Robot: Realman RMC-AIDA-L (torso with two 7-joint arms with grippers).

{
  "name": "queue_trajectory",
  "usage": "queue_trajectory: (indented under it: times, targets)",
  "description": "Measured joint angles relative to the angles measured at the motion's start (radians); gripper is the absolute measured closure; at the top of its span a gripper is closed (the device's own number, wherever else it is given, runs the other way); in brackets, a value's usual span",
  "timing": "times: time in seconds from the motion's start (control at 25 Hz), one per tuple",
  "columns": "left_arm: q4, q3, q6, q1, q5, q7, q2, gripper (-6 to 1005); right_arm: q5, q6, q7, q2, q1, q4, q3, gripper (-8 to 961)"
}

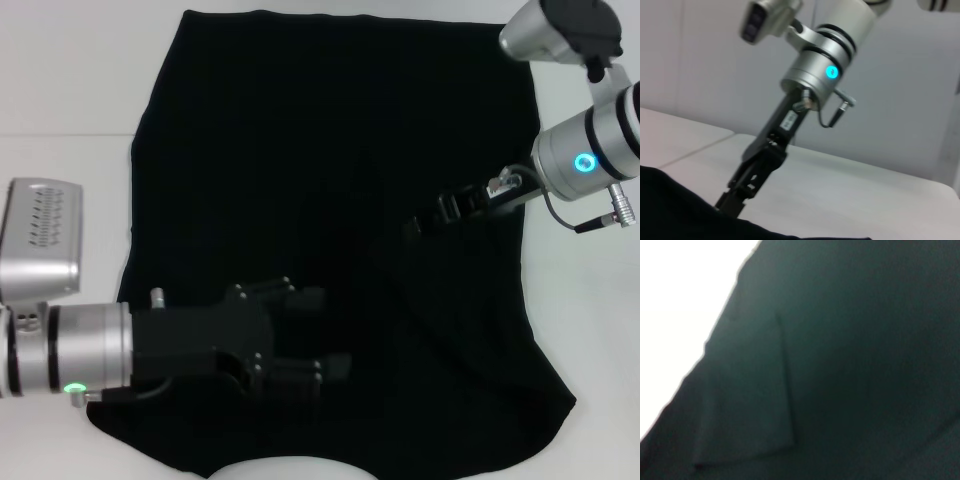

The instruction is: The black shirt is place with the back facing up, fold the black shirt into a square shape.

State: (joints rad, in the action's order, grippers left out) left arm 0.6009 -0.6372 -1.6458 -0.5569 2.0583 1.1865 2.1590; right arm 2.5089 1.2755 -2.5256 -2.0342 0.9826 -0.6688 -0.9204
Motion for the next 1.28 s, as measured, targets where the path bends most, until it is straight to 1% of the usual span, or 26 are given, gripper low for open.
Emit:
queue_trajectory:
  times: [0.04, 0.12, 0.2, 0.28, 0.32, 0.44, 0.56, 0.64, 0.72, 0.76, 0.88, 0.92, 1.04, 1.28]
  targets:
    - [0.001, 0.015, 0.000, 0.002, 0.000, 0.001, -0.002, 97, -0.028, 0.001, 0.010, 0.002, -0.010, -0.008, 0.000, 685]
    - [0.007, 0.051, 0.000, 0.006, 0.000, 0.014, -0.008, 97, -0.084, 0.004, 0.040, 0.007, -0.029, -0.015, 0.000, 642]
    - [0.014, 0.098, -0.003, 0.010, 0.000, 0.046, -0.017, 97, -0.162, 0.003, 0.098, 0.011, -0.064, -0.016, 0.000, 599]
    - [0.025, 0.146, -0.018, 0.018, 0.001, 0.096, -0.028, 97, -0.234, -0.001, 0.158, 0.011, -0.098, -0.017, 0.000, 555]
    - [0.030, 0.153, -0.023, 0.020, 0.002, 0.108, -0.030, 97, -0.280, 0.000, 0.194, 0.009, -0.120, -0.017, 0.000, 534]
    - [0.080, 0.169, -0.052, 0.049, 0.015, 0.170, -0.036, 97, -0.407, 0.003, 0.342, -0.005, -0.188, -0.005, 0.000, 469]
    - [0.144, 0.175, -0.050, 0.091, 0.048, 0.183, -0.035, 97, -0.510, 0.001, 0.494, -0.028, -0.248, 0.008, 0.000, 350]
    - [0.177, 0.188, -0.035, 0.115, 0.082, 0.183, -0.033, 97, -0.552, 0.000, 0.568, -0.039, -0.277, 0.015, 0.000, 271]
    - [0.198, 0.214, -0.018, 0.129, 0.117, 0.183, -0.032, 97, -0.577, -0.001, 0.605, -0.044, -0.290, 0.028, 0.000, 191]
    - [0.205, 0.241, -0.008, 0.135, 0.145, 0.184, -0.032, 97, -0.585, -0.002, 0.615, -0.044, -0.293, 0.037, 0.000, 151]
    - [0.215, 0.294, 0.003, 0.143, 0.198, 0.185, -0.035, 98, -0.594, -0.005, 0.622, -0.045, -0.292, 0.046, 0.001, 29]
    - [0.222, 0.307, 0.014, 0.147, 0.219, 0.185, -0.035, 98, -0.594, -0.006, 0.622, -0.045, -0.290, 0.046, 0.001, 30]
    - [0.253, 0.303, 0.061, 0.157, 0.267, 0.179, -0.027, 98, -0.595, -0.008, 0.623, -0.048, -0.284, 0.047, 0.002, 34]
    - [0.296, 0.242, 0.138, 0.159, 0.333, 0.144, -0.014, 98, -0.595, -0.016, 0.615, -0.049, -0.272, 0.046, 0.002, 40]
